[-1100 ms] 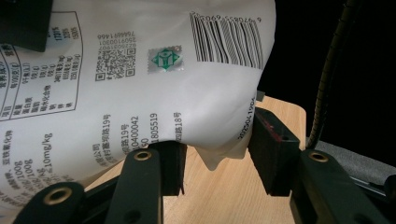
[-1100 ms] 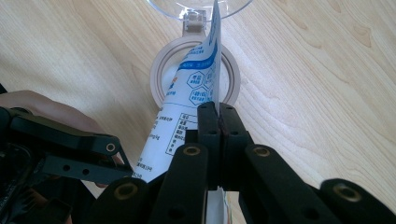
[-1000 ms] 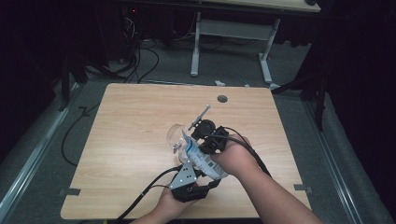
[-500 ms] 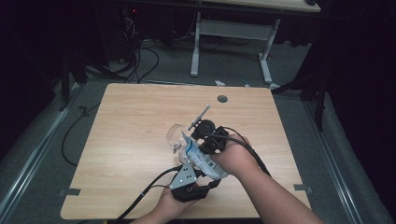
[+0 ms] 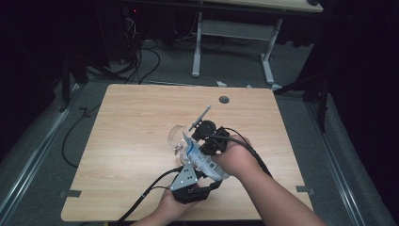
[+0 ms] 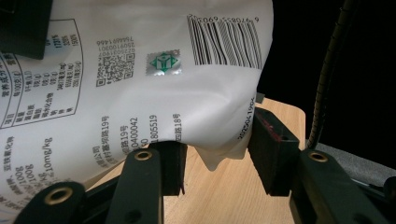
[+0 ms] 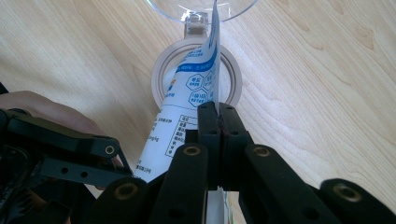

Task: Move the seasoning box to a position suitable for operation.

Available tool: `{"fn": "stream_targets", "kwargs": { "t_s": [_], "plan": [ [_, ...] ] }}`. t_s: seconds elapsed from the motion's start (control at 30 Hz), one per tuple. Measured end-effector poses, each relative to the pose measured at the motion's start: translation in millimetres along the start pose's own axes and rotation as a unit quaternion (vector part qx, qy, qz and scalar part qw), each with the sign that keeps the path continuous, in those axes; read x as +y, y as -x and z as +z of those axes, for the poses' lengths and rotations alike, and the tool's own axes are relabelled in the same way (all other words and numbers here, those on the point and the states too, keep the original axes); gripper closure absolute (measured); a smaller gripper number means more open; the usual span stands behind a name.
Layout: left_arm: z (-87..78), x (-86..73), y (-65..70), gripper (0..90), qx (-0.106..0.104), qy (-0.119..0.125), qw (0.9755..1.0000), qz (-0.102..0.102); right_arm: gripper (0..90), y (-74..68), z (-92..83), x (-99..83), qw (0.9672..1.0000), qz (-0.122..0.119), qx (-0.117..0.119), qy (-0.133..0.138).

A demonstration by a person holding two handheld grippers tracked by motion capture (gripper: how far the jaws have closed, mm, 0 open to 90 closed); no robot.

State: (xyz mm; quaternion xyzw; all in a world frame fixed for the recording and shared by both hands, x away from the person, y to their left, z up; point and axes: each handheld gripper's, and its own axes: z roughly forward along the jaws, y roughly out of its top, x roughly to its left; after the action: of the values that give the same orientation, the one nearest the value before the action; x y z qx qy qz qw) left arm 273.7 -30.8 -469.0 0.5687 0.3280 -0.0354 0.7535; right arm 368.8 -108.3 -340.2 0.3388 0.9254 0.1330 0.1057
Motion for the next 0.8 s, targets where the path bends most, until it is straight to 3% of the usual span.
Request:
{"fn": "stream_targets", "kwargs": {
  "t_s": [0.8],
  "plan": [
    [-1.0,2.6,0.9,59.0,-0.002,0.006,1.0,-0.002,90.0,-1.4,0.6,3.5,1.0,-0.004,0.001,0.0]
  ]
}}
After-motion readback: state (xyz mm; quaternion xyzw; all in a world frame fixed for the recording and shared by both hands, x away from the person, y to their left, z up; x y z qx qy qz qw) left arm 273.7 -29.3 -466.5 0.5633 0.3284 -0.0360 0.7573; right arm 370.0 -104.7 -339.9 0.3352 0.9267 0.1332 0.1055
